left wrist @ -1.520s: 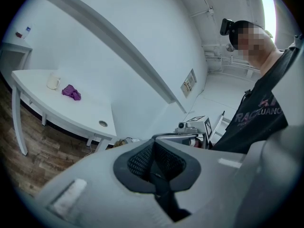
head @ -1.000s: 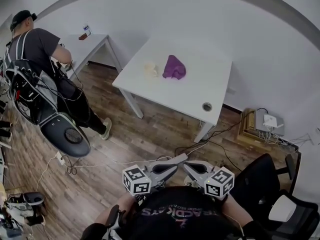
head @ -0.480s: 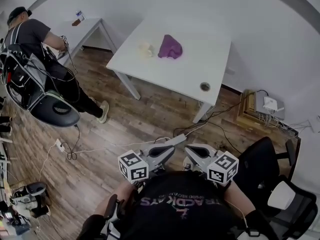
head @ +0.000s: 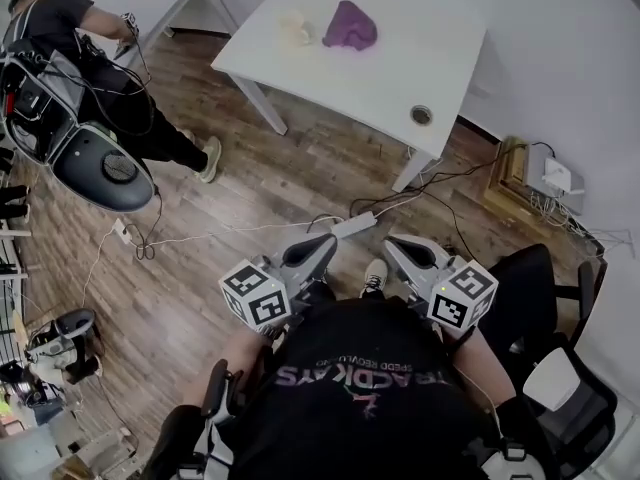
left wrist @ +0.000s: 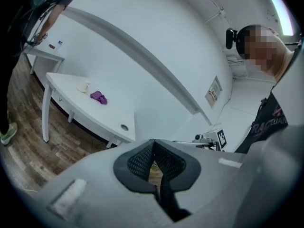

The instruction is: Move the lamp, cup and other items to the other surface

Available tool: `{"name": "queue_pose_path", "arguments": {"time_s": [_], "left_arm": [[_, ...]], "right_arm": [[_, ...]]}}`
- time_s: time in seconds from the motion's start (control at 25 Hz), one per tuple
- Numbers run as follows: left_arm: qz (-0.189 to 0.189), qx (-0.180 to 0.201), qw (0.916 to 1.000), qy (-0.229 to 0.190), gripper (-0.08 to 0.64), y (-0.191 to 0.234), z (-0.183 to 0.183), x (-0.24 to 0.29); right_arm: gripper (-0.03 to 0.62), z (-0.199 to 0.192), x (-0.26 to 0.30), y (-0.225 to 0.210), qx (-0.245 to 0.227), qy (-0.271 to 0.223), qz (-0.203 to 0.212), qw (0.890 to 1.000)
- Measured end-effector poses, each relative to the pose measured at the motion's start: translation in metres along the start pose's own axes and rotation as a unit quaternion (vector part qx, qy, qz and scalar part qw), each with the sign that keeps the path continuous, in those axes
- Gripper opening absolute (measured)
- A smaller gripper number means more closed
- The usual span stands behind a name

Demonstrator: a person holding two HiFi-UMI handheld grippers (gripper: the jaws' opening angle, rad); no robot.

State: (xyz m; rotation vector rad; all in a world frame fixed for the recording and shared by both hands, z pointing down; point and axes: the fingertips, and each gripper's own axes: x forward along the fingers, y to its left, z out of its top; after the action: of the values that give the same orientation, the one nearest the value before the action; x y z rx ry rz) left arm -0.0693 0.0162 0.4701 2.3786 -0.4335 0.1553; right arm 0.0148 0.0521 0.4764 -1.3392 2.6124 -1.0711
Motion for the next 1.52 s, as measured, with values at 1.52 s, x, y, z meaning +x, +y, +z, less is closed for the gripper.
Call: {"name": "queue_pose_path", "arguments": {"time_s": [1.52], "left_arm": [[-0.065,0.023,0.9975,0.015,0.0,0.071,0.067,0.003]], "right_arm": [[0.061,0.089,0.117,-0.064,-0.022,-0.04,-0.048,0.998]]}}
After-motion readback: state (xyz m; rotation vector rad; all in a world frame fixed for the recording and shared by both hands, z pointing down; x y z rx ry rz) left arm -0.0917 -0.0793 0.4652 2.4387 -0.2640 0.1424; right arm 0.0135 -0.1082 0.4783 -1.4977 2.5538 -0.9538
